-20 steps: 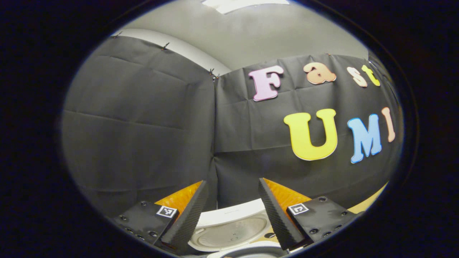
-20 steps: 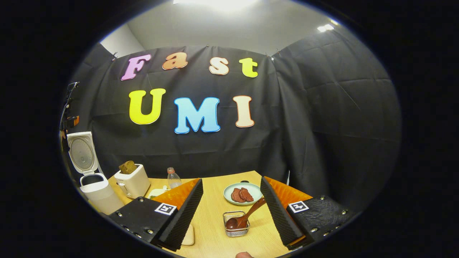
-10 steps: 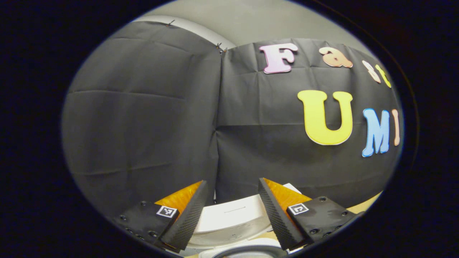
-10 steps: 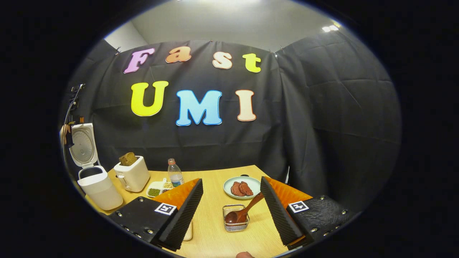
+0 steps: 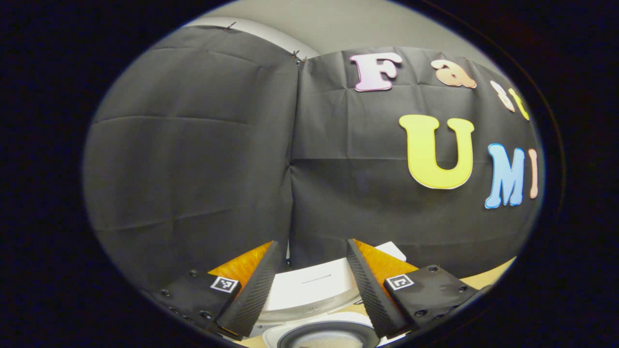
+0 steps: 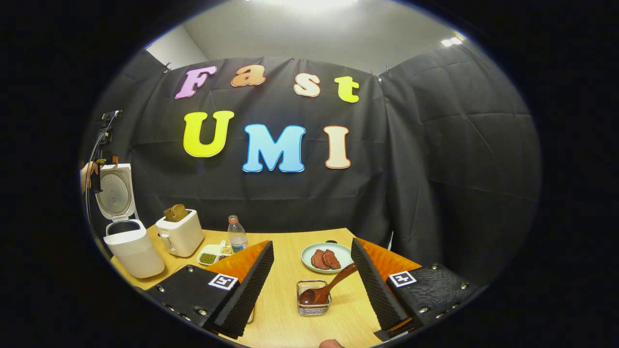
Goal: Close the left gripper, press the button to open the rice cooker; take a wooden spoon from the chopstick holder with the right hand, scoop a spoonful of rice and pour it into the rice cooker, then put the wooden spoon back into the chopstick holder.
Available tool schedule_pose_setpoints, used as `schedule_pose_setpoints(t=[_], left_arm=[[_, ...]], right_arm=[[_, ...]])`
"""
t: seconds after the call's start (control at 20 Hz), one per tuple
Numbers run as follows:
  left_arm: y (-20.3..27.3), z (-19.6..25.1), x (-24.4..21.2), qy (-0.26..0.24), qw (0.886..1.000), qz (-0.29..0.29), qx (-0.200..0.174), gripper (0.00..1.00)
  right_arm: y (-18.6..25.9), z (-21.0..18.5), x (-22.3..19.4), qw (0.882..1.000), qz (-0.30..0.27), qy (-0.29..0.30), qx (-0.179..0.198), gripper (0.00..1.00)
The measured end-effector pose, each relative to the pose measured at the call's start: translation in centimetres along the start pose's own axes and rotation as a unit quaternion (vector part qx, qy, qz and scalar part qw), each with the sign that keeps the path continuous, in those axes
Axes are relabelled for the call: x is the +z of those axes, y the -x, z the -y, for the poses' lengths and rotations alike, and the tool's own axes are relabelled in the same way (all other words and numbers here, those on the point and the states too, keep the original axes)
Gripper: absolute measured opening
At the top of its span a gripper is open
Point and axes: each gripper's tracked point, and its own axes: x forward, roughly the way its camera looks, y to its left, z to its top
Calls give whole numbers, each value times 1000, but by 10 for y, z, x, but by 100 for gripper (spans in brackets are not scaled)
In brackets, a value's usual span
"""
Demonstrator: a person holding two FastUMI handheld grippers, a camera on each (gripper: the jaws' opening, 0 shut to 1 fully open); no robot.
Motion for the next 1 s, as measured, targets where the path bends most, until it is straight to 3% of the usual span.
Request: schedule_pose_setpoints(t=[0.3,0.35,0.55,0.6,0.75,0.9,1.0], left_arm=[[28,15,-12,-16,1000,-1,-3,92],[32,17,-13,-15,1000,-2,-3,95],[46,26,-23,-15,1000,-8,0,96],[52,31,-27,-16,1000,-9,1,92],[69,41,-38,-17,1000,-13,1,92],[82,54,-52,-36,999,-20,1,99],[88,59,-58,-34,999,-28,-1,96]], right_arm=[[-7,13,-9,1000,-11,-4,15,98],[-8,15,-10,1000,-13,-3,17,98],[-13,30,-10,1000,-15,-4,22,98],[-14,33,-11,1000,-15,-5,23,98],[-19,46,-12,1000,-18,-7,24,98],[-24,55,-14,999,-19,-8,29,98],[-27,60,-13,999,-20,-5,32,98]])
